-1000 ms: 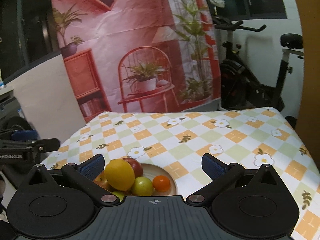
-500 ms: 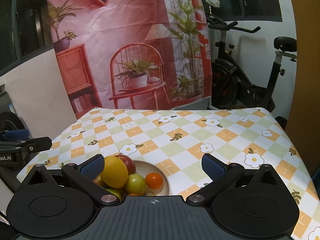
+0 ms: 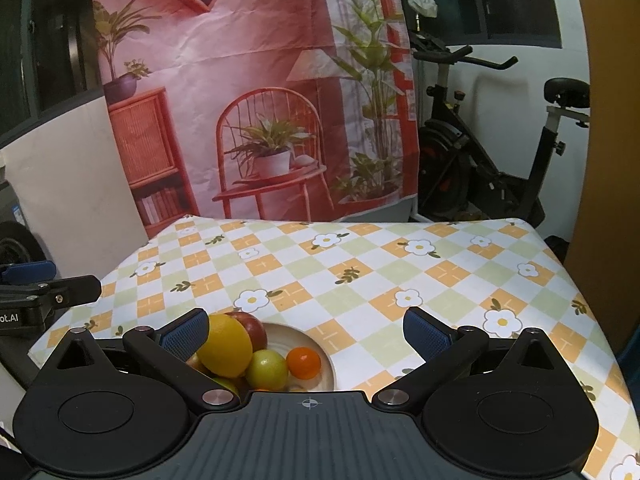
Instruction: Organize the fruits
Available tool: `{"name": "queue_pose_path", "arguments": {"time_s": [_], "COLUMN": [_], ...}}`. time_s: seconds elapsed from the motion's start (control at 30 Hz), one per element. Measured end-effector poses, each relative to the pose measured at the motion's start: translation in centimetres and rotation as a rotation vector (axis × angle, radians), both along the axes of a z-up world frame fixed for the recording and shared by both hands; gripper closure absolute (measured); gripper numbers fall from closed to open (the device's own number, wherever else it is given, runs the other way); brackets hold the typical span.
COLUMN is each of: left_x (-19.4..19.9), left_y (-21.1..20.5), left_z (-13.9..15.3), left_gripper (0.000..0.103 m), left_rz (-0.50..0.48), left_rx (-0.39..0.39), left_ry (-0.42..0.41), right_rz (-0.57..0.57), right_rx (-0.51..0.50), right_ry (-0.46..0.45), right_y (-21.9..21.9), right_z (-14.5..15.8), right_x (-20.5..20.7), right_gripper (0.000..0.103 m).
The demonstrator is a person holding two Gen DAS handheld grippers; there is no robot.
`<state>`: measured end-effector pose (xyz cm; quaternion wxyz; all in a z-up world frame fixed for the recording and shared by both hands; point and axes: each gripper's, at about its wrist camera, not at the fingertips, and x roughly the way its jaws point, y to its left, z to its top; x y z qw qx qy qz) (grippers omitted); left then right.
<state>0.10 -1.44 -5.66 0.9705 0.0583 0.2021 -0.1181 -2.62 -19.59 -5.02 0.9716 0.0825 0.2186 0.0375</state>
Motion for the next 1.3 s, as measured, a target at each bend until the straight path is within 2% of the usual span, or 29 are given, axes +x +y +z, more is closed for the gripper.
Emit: {"name": "queue_pose_path", "arguments": {"time_s": [1.3], "left_x": [-0.06], "left_y": [-0.01], "left_z": [-0.01], "left_gripper": [0.009], "left_rz": [-0.008], "left_rx": [-0.007], "left_ry": [-0.004], "right_rz": [0.0], "right_rx": [0.0], "right_ry": [-0.001], "right_y": [0.03], "right_z": [0.0], "right_x": [-0.02], "right_gripper": [0.0]}}
